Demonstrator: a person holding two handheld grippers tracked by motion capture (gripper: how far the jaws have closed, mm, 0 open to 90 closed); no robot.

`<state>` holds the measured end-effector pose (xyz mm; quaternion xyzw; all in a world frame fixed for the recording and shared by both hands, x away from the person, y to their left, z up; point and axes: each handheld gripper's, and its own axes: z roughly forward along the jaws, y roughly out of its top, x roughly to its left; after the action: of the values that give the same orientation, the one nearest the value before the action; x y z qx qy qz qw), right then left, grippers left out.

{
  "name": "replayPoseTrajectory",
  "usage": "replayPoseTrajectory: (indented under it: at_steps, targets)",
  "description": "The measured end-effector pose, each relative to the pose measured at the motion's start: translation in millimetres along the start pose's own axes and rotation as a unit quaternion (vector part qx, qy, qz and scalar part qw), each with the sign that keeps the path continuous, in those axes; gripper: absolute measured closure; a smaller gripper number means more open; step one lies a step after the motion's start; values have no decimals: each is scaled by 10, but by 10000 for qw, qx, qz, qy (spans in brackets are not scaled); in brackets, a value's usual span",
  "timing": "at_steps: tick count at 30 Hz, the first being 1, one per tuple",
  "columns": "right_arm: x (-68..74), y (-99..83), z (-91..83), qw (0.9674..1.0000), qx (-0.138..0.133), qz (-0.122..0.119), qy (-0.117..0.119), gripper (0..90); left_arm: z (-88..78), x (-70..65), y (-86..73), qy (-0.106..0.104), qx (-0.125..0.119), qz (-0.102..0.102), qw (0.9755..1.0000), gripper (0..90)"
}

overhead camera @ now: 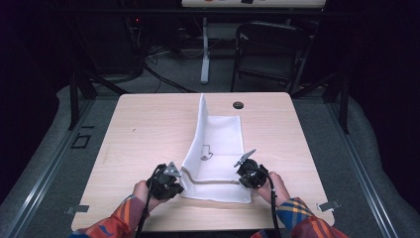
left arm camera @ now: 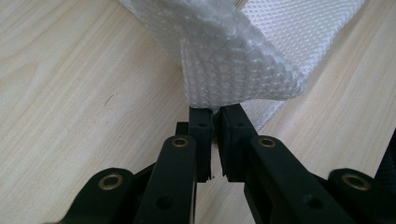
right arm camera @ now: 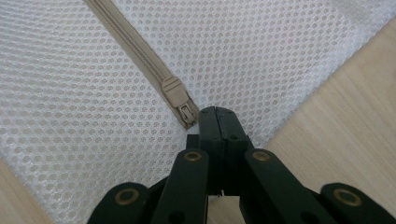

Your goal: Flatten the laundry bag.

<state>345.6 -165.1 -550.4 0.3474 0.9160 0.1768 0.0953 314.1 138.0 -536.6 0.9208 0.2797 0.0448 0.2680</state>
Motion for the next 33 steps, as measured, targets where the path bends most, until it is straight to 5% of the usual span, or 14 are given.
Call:
replayPoseTrajectory:
  at_steps: [33]
  targets:
    - [-79,-31,-11,10000,20,-36,41,900,40,-95,16,-89,85,139,9998,849]
